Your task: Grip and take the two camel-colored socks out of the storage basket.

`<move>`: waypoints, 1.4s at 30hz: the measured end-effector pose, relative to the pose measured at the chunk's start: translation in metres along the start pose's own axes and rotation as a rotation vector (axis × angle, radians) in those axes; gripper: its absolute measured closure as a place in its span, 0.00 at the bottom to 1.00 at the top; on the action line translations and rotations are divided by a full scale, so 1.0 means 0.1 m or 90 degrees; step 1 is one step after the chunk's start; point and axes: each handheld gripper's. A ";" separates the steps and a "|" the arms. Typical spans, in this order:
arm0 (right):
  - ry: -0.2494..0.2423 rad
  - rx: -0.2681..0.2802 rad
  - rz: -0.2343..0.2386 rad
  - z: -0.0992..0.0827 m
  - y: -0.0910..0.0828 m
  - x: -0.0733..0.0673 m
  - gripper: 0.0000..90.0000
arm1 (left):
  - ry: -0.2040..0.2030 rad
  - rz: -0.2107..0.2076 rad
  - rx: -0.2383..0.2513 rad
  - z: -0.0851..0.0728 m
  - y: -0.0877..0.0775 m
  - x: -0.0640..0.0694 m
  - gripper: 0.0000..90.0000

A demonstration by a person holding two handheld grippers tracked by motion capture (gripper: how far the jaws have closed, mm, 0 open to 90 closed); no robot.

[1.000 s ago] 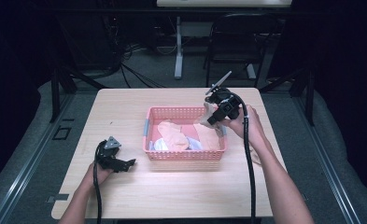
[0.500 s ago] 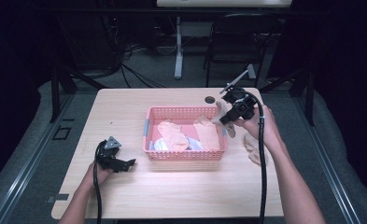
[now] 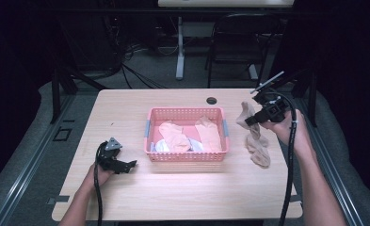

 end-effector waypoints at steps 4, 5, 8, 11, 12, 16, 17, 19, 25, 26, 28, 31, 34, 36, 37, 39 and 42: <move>0.012 0.025 -0.003 -0.18 -0.09 0.12 0.89 | 0.000 0.000 0.000 0.00 0.00 0.00 0.00; 0.015 0.027 -0.001 -0.22 -0.10 0.15 0.89 | 0.000 0.000 0.000 0.00 0.00 0.00 0.00; 0.036 0.048 0.008 -0.38 -0.10 0.29 0.89 | 0.000 0.000 0.000 0.00 0.00 0.00 0.00; 0.043 0.054 0.010 -0.46 -0.09 0.36 0.89 | 0.000 0.000 0.000 0.00 0.00 0.00 0.00; 0.048 0.059 0.012 -0.49 -0.07 0.39 0.89 | 0.000 0.000 0.000 0.00 0.00 0.00 0.00; 0.055 0.044 -0.003 -0.53 -0.02 0.47 0.89 | 0.000 -0.001 0.000 0.00 0.00 0.00 0.00; 0.058 0.047 -0.004 -0.53 -0.02 0.48 0.89 | 0.000 -0.001 0.000 0.00 0.00 0.00 0.00; 0.055 0.046 -0.005 -0.53 -0.01 0.48 0.89 | 0.000 -0.001 0.000 0.00 0.00 0.00 0.00; 0.049 0.057 0.000 -0.52 0.05 0.48 0.89 | 0.000 0.000 0.000 0.00 0.00 0.00 0.00; 0.049 0.057 0.000 -0.52 0.05 0.48 0.89 | 0.001 0.000 0.000 0.00 0.00 0.00 0.00; 0.045 0.047 -0.001 -0.50 0.10 0.49 0.89 | 0.000 0.000 0.000 0.00 0.00 0.00 0.00; 0.044 0.037 -0.006 -0.49 0.17 0.48 0.89 | 0.000 -0.001 0.000 0.00 0.00 0.00 0.00; 0.043 0.027 -0.010 -0.47 0.26 0.48 0.89 | 0.000 -0.001 0.000 0.00 0.00 0.00 0.00; 0.040 0.008 -0.018 -0.46 0.32 0.48 0.89 | 0.001 -0.001 0.000 0.00 0.00 0.00 0.00; 0.040 0.008 -0.018 -0.46 0.32 0.48 0.89 | 0.002 -0.001 0.000 0.00 0.00 0.00 0.00; 0.040 -0.005 -0.020 -0.45 0.37 0.49 0.89 | 0.003 -0.001 0.000 0.00 0.00 0.00 0.00; 0.044 -0.015 -0.022 -0.45 0.52 0.53 0.89 | 0.002 -0.001 0.001 0.00 0.00 0.00 0.00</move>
Point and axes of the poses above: each handheld gripper's, and its own axes: y roughly forward along the jaws, z roughly out of its top, x roughly to its right, and after that the axes turned 13 degrees about z, right-handed
